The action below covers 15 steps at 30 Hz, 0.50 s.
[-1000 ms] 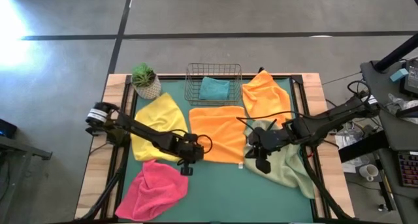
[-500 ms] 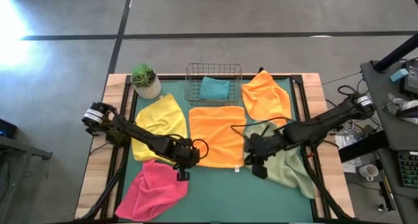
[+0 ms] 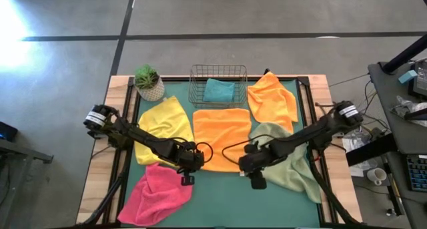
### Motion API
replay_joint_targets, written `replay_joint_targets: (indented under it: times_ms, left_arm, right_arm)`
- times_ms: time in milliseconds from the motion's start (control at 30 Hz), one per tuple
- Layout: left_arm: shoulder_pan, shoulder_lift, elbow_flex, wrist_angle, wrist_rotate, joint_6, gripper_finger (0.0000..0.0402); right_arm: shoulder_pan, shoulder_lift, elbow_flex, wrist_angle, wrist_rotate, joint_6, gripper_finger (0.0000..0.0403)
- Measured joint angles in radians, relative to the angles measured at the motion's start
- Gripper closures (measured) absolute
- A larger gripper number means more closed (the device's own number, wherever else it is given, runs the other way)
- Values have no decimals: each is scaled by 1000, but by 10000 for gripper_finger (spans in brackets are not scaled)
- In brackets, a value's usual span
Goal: Fold microfiber towels
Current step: Fold the left orange microfiber cloth
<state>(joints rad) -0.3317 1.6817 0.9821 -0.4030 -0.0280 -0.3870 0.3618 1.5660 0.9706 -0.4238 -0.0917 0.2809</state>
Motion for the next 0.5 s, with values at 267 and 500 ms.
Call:
replay_joint_targets:
  times_ms: [267, 500]
  left_arm:
    - [0, 0, -3, -1, 0, 0, 402]
    - [0, 0, -7, -1, -1, 4, 402]
  right_arm:
    - [0, 94, 15, -1, 109, -23, 273]
    - [0, 116, 17, -13, 119, -20, 295]
